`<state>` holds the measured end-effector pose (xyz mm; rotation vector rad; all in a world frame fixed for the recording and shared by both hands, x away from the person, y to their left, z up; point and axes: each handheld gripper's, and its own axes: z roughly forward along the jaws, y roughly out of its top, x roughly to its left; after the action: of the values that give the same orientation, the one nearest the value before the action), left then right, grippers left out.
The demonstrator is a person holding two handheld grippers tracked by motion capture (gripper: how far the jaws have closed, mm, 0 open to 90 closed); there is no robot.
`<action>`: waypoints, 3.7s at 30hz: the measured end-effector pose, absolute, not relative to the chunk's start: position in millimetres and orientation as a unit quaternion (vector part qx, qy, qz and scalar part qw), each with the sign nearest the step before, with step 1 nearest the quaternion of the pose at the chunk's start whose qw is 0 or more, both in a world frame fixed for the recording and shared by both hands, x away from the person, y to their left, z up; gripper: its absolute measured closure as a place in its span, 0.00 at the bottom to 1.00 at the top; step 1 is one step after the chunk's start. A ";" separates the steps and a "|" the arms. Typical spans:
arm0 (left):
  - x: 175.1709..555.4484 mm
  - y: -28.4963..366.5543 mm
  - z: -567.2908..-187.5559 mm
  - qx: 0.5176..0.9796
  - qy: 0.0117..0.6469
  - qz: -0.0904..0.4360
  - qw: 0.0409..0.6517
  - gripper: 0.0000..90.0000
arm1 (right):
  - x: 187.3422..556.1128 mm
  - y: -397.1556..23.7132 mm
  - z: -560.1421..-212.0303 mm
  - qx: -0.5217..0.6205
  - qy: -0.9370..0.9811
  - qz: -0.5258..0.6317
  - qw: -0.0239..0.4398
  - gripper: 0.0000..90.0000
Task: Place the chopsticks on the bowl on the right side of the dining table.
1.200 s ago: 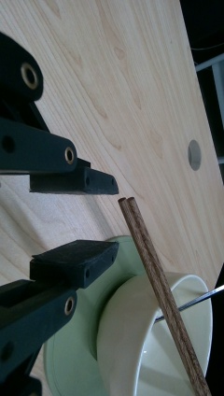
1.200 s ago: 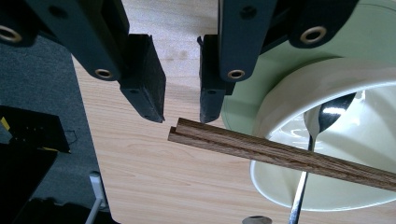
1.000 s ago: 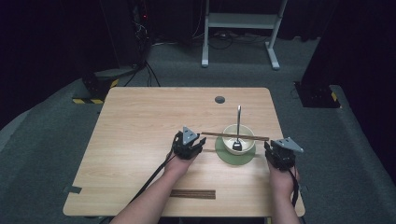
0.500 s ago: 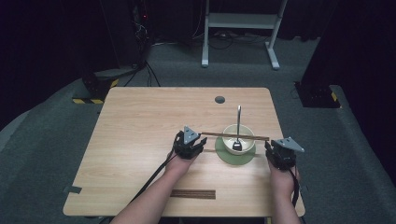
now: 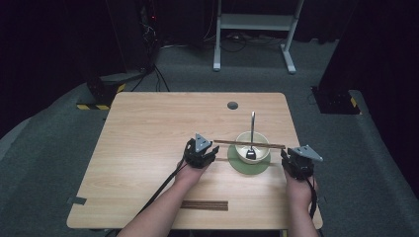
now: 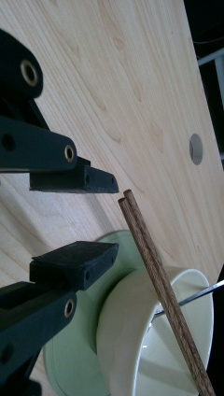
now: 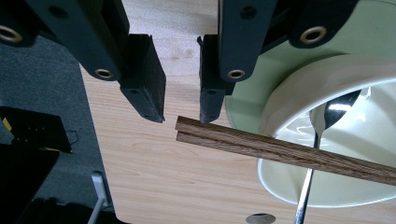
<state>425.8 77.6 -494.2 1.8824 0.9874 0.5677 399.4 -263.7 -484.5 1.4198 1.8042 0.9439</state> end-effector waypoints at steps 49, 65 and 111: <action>433.3 82.8 -493.2 0.750 0.419 0.230 0.457 0.72 | 400.6 -261.9 -485.1 0.534 0.694 0.362 0.318 0.84; 432.9 83.3 -492.7 0.751 0.418 0.231 0.456 0.72 | 400.8 -261.2 -485.0 0.533 0.695 0.361 0.320 0.83; 333.9 333.1 -529.0 0.772 0.496 0.213 0.335 0.16 | 340.5 -149.0 -523.4 0.450 0.802 0.340 0.199 0.37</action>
<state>333.9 333.1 -529.0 2.0142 1.2944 0.5553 340.5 -149.0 -523.4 1.2580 2.2428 0.9497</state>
